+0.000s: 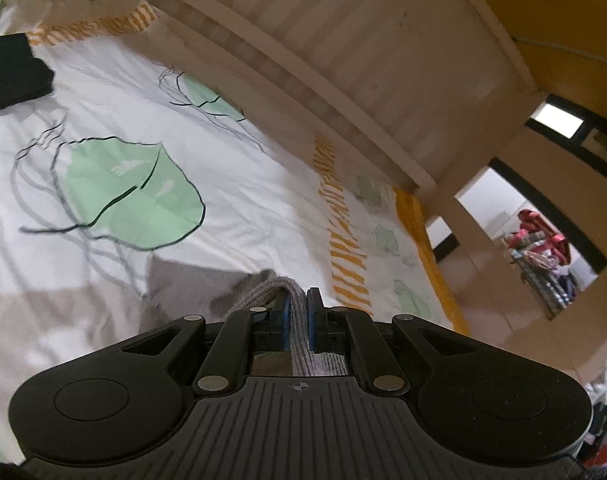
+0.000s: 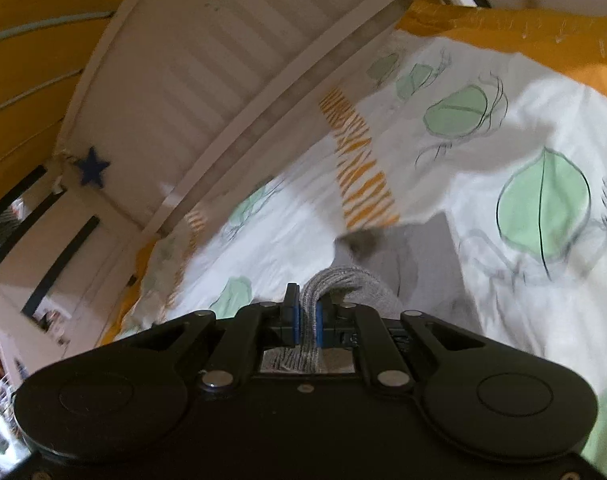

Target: Fold large clothes

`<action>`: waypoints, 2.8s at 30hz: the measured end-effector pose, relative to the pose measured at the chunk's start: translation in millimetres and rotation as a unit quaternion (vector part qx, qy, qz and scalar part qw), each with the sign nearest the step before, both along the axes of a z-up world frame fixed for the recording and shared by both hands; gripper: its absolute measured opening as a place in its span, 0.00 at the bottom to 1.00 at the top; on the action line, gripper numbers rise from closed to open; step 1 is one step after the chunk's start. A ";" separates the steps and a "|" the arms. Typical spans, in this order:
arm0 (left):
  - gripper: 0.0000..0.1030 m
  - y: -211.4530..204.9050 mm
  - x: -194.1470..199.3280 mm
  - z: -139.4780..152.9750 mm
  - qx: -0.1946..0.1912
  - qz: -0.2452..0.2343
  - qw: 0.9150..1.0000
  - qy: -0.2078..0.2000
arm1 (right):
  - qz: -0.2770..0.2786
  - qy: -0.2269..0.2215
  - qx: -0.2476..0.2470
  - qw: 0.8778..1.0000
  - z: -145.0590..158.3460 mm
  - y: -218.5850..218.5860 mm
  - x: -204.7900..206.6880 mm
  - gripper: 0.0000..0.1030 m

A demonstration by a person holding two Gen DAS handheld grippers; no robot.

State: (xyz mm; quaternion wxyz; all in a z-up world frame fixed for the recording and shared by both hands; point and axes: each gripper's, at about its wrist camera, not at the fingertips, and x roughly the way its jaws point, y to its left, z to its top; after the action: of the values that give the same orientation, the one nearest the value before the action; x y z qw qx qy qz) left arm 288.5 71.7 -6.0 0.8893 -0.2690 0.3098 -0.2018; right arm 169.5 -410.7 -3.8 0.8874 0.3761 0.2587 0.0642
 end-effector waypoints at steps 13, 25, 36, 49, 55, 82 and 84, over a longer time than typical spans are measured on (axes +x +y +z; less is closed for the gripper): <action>0.20 -12.8 68.9 -69.9 0.035 0.024 0.998 0.039 | -0.021 0.050 -0.039 0.998 -69.4 -7.3 100.2 0.22; 0.79 -52.9 49.4 -34.9 0.121 0.000 0.991 -0.060 | -0.042 -0.018 -0.098 0.994 -48.3 1.1 93.5 0.78; 0.80 -118.4 39.5 -92.0 0.305 -0.132 0.943 0.002 | 0.100 0.014 -0.344 0.933 -57.6 89.8 106.1 0.79; 0.83 -106.5 31.0 -82.8 0.300 -0.127 0.945 -0.004 | 0.127 0.102 -0.343 0.925 -84.3 89.9 111.3 0.81; 0.83 -82.3 44.1 -75.0 0.286 -0.057 0.956 -0.002 | 0.144 0.007 -0.361 0.921 -58.6 120.4 90.8 0.81; 0.84 4.2 29.3 -91.9 0.120 -0.061 0.983 0.128 | 0.052 0.091 -0.182 0.978 -66.4 18.3 63.6 0.89; 0.84 5.2 25.3 -101.2 0.114 -0.068 0.980 0.148 | 0.043 0.122 -0.137 0.982 -76.3 5.0 61.5 0.89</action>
State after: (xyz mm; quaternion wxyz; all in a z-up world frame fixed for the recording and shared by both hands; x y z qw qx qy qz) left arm 313.9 77.0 -107.1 0.8425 -0.1713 0.4768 -0.1833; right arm 231.0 -405.6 -80.1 0.8886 0.2443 0.3878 0.0199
